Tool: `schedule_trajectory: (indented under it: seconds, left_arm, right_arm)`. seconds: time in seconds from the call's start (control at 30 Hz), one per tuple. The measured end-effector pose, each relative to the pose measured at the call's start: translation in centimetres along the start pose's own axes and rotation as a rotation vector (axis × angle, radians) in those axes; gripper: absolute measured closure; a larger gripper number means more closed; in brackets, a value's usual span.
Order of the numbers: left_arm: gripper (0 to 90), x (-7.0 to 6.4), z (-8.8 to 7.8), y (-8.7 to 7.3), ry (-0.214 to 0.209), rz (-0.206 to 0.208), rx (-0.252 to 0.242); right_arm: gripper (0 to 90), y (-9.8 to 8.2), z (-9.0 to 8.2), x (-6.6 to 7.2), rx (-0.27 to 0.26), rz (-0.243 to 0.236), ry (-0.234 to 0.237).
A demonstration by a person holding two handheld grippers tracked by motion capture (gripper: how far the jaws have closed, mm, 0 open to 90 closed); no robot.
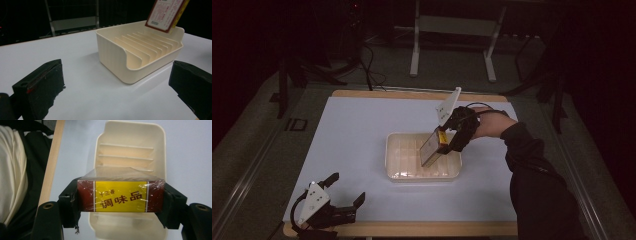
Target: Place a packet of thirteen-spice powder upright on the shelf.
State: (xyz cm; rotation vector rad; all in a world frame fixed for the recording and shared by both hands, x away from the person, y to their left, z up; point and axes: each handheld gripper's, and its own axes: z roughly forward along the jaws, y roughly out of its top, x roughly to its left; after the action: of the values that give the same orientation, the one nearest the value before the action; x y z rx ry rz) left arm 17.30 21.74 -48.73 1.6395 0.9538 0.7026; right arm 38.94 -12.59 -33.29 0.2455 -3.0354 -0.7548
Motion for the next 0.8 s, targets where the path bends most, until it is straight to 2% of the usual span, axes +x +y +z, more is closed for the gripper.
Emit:
schedule_trajectory:
  seconds: [0.4, 0.57, 0.8]
  left_arm:
    - [0.1, 0.0, 0.0, 0.0, -0.008, 0.003, 0.001]
    - [0.1, 0.0, 0.0, 0.0, -0.010, 0.001, 0.001]
    - [0.1, 0.0, 0.0, 0.0, -0.010, 0.000, 0.001]
  right_arm:
    - [31.9, -0.1, 1.6, -1.3, -0.084, 0.020, -0.035]
    - [31.9, -0.5, 2.4, -1.9, -0.072, 0.023, -0.051]
    - [31.9, -1.1, 3.5, -2.4, -0.051, 0.048, -0.039]
